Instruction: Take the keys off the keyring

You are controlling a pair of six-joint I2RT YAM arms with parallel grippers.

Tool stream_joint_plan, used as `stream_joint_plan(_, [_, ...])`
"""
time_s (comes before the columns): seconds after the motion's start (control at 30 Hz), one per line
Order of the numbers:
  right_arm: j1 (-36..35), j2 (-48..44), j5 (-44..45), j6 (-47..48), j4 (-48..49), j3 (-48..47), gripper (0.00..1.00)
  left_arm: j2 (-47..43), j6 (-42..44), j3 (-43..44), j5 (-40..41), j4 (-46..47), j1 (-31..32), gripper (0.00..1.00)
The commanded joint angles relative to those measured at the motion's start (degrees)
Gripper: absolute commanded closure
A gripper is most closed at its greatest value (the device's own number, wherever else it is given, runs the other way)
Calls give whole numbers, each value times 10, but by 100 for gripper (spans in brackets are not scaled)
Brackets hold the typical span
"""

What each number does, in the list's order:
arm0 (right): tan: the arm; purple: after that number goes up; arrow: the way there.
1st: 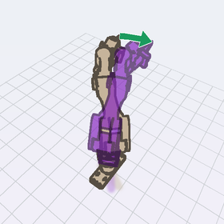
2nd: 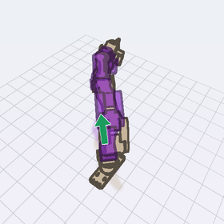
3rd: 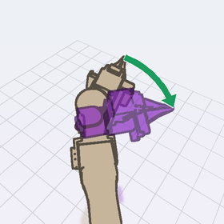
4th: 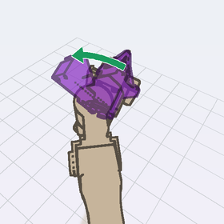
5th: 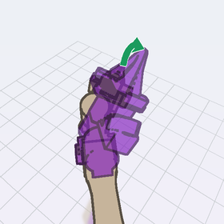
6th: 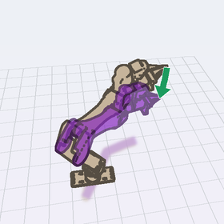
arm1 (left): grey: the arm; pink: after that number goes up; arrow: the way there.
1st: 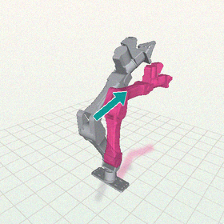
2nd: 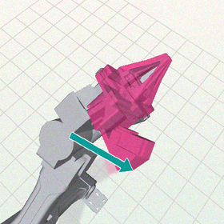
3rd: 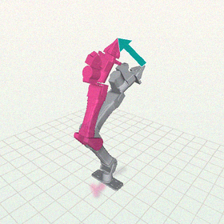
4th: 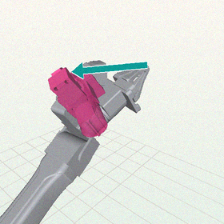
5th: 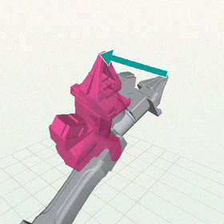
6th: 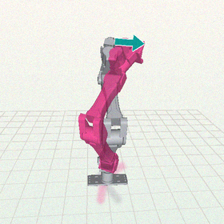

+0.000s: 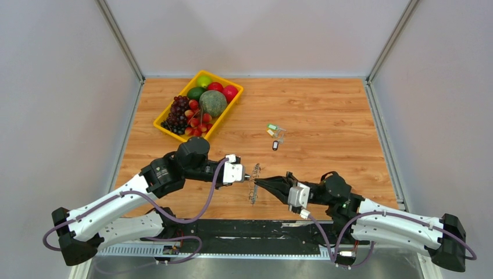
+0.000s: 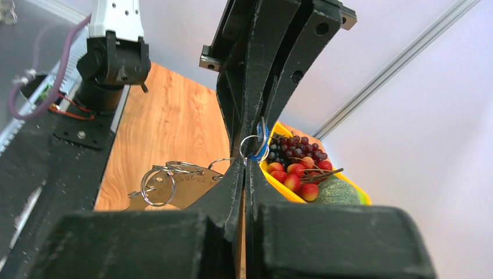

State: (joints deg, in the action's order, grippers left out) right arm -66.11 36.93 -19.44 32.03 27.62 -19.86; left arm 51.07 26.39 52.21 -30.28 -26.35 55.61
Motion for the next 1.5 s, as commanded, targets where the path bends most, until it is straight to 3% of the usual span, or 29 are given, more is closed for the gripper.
stream_joint_plan(0.0, [-3, -5, -34, 91, -25, -31, 100, -5, 4, 4, 15, 20, -2, 100])
stream_joint_plan(0.43, [-9, -4, -28, 136, -61, -46, 100, -6, 7, 4, 26, 18, -2, 100])
stream_joint_plan(0.53, [-9, 1, -20, 125, -51, -41, 84, -6, 8, 4, 25, 18, -2, 100])
stream_joint_plan(0.73, [-10, -11, -2, 82, -9, -12, 74, -14, 11, 4, 19, 18, -2, 100])
stream_joint_plan(1.1, [-10, -45, 5, -39, 65, 40, 74, -31, 22, -8, -7, 32, -2, 100])
stream_joint_plan(1.47, [-12, 26, -2, -135, 128, 33, 77, -32, 22, -8, -10, 33, -2, 100])
